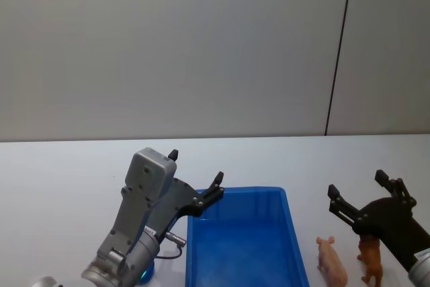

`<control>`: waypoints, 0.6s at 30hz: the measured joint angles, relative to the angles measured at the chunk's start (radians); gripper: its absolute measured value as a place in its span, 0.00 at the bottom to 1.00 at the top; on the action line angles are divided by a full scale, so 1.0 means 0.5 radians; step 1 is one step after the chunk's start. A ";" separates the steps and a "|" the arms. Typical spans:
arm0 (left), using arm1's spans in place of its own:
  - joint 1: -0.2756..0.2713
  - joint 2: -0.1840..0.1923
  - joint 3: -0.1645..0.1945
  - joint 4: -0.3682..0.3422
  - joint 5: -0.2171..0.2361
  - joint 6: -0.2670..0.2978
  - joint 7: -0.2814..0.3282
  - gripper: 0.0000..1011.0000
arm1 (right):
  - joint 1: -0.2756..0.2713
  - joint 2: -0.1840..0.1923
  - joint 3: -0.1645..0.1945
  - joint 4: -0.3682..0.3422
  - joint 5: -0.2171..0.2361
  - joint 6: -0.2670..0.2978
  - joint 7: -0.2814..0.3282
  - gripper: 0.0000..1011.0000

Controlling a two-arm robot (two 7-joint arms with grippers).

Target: Pick up the two dolls from the table and place them into the box.

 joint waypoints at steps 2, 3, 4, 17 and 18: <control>0.000 0.000 0.000 0.000 0.000 0.000 0.000 0.99 | 0.000 0.000 0.000 0.000 0.000 0.000 0.000 0.99; 0.000 0.000 0.000 0.000 0.000 0.000 0.000 0.99 | 0.000 0.000 0.000 0.000 0.000 0.000 0.000 0.99; 0.000 0.000 0.000 0.000 0.000 0.000 0.000 0.99 | 0.000 0.000 0.000 0.000 0.000 0.000 0.000 0.99; 0.000 0.000 0.000 0.000 0.000 0.000 0.000 0.99 | 0.000 0.000 0.000 0.000 0.000 0.000 0.000 0.99; 0.000 0.000 0.000 0.000 0.000 0.000 0.000 0.99 | 0.000 0.000 0.000 0.000 0.000 0.000 0.000 0.99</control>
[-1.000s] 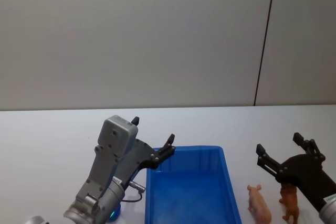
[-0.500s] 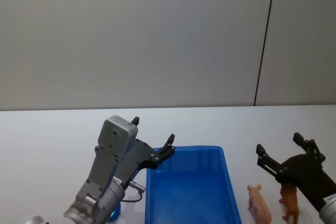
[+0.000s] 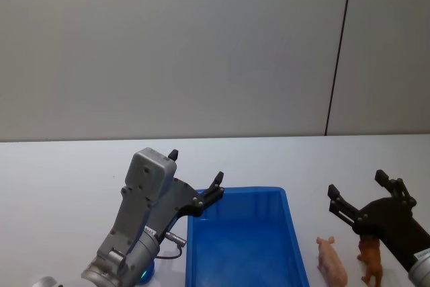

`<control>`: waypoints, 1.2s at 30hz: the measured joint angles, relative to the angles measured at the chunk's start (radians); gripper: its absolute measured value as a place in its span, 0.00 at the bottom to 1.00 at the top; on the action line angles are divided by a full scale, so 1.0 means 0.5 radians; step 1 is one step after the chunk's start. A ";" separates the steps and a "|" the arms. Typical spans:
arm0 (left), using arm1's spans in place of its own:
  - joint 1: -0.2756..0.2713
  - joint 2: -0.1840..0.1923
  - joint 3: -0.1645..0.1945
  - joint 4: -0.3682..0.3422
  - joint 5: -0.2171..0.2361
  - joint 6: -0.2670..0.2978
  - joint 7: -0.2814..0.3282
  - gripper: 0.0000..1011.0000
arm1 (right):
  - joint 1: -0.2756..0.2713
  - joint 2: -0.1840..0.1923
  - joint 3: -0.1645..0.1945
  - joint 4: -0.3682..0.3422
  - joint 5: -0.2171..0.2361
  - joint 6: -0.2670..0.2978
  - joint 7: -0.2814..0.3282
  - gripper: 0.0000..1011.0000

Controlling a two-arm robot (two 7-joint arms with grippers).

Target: Pick up the two dolls from the table and place them into the box.

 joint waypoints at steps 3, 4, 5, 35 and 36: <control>0.000 0.000 0.000 0.000 0.000 0.000 0.000 0.99 | 0.000 0.000 0.000 0.000 0.000 0.000 0.000 0.99; 0.000 0.000 0.000 0.000 0.000 0.000 0.000 0.99 | 0.000 0.000 0.001 0.000 0.000 0.001 -0.001 0.99; 0.000 0.000 0.000 0.000 0.000 0.000 0.000 0.99 | -0.001 0.000 0.003 0.000 0.000 0.002 -0.002 0.99; 0.000 0.000 0.000 0.000 0.000 0.000 0.000 0.99 | -0.104 0.037 0.055 -0.017 -0.002 0.401 -0.270 0.99; 0.000 0.000 0.000 0.000 0.000 0.000 0.000 0.99 | -0.111 0.037 0.056 -0.010 -0.003 0.416 -0.275 0.99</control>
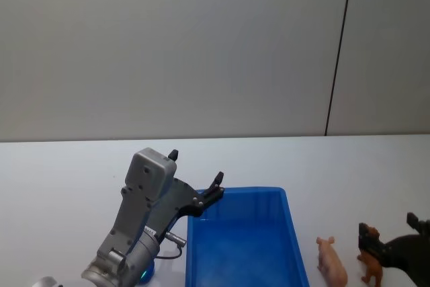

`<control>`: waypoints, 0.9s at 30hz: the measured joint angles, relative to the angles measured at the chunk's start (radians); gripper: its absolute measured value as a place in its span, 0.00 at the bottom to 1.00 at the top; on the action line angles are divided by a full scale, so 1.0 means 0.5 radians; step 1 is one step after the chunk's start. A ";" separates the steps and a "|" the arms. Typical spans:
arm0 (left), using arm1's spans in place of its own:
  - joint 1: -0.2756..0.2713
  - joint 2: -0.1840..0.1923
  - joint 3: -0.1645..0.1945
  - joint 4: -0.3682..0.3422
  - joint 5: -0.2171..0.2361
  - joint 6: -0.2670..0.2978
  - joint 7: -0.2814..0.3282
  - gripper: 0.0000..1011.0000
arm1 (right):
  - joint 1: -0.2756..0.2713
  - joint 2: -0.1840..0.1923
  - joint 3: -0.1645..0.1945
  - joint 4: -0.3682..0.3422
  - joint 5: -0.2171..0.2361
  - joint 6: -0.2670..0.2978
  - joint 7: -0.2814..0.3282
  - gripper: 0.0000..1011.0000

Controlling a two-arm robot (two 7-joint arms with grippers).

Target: Pick up the two dolls from the table and place them into the box.

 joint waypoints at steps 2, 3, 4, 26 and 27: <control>0.000 0.000 0.000 0.000 0.000 0.000 0.000 0.99 | -0.005 0.000 0.000 0.008 -0.002 0.014 -0.003 0.99; 0.000 0.000 0.000 0.000 0.000 0.000 0.000 0.99 | -0.007 0.000 0.000 0.011 -0.003 0.020 -0.003 0.99; 0.000 0.000 0.000 0.000 0.000 0.000 0.000 0.99 | -0.011 -0.001 0.000 0.020 -0.007 0.035 -0.004 0.99; 0.000 0.000 0.000 0.000 0.000 0.000 0.000 0.99 | 0.008 -0.066 -0.039 0.248 -0.079 0.072 0.087 0.87; 0.000 0.000 0.000 0.000 0.000 0.000 0.000 0.99 | 0.009 -0.068 -0.040 0.252 -0.081 0.071 0.088 0.83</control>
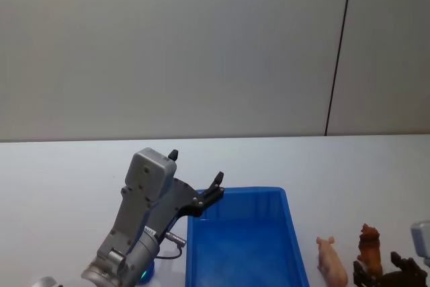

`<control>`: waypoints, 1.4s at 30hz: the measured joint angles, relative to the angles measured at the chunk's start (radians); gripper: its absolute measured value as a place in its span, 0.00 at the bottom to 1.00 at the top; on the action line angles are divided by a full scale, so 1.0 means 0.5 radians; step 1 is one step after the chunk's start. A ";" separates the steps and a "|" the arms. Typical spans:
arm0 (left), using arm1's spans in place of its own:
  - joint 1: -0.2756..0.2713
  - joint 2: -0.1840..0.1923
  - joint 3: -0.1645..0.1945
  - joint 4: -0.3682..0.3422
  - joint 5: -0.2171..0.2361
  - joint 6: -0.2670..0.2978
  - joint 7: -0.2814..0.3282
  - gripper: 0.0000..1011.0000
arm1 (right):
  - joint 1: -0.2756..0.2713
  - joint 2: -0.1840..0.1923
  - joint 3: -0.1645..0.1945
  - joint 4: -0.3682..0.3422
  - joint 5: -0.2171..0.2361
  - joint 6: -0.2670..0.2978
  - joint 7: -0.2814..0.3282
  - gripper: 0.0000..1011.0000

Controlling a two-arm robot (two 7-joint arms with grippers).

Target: Pick up the two dolls from the table and place them into the box.

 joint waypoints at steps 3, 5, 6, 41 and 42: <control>0.000 0.000 0.000 0.000 0.000 0.000 0.000 0.99 | 0.003 -0.008 -0.002 0.018 -0.008 -0.003 0.001 0.75; 0.000 0.000 0.000 0.000 0.000 0.000 0.000 0.99 | 0.003 -0.012 -0.003 0.027 -0.013 -0.006 0.001 0.71; 0.000 0.000 0.000 0.000 0.000 0.000 0.000 0.99 | 0.003 -0.013 -0.003 0.029 -0.015 -0.007 0.001 0.67; 0.000 0.000 0.000 0.000 0.000 0.000 0.000 0.99 | 0.020 -0.024 0.008 -0.150 -0.063 -0.176 0.190 0.30; 0.000 0.000 0.000 0.000 0.000 0.000 0.000 0.99 | 0.026 -0.027 0.005 -0.151 -0.062 -0.176 0.212 0.30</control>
